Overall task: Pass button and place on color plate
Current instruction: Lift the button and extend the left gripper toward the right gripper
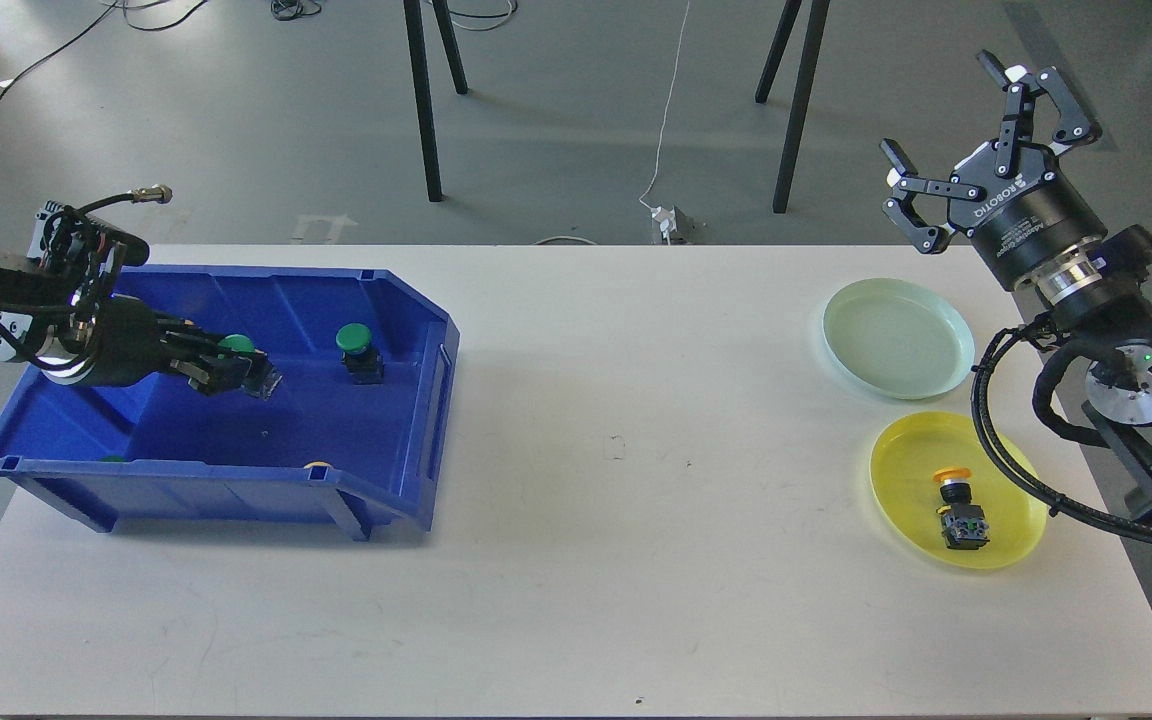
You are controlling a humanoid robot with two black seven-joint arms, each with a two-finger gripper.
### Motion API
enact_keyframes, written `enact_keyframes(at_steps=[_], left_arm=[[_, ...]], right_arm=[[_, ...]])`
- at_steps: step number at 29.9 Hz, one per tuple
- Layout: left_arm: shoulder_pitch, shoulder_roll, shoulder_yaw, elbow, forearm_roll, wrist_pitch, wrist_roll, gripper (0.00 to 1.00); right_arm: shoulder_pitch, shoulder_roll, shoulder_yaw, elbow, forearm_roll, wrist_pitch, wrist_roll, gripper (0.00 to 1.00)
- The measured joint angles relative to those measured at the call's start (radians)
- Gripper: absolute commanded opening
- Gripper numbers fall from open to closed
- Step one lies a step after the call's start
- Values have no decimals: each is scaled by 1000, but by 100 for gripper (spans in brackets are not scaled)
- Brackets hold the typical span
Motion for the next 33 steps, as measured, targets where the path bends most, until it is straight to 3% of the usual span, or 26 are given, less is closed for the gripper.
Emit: enact_keyframes(at_steps=[9, 15, 20, 28, 33], left_arm=[[-56, 268, -15, -395, -284, 0, 1, 22], [-95, 297, -107, -502, -482, 0, 1, 22], [-97, 173, -156, -452, -662, 0, 1, 22], [-42, -225, -169, -137, -873, 0, 1, 22], [-21, -360, -192, -33, -956, 0, 1, 22]], right_arm=[[-1, 0, 1, 0, 2, 0, 0, 99], [-8, 0, 16, 0, 6, -2, 0, 99], [-42, -8, 62, 9, 10, -3, 14, 99], [-80, -59, 76, 52, -25, -11, 18, 99], [-157, -109, 70, 166, -180, -9, 27, 99]])
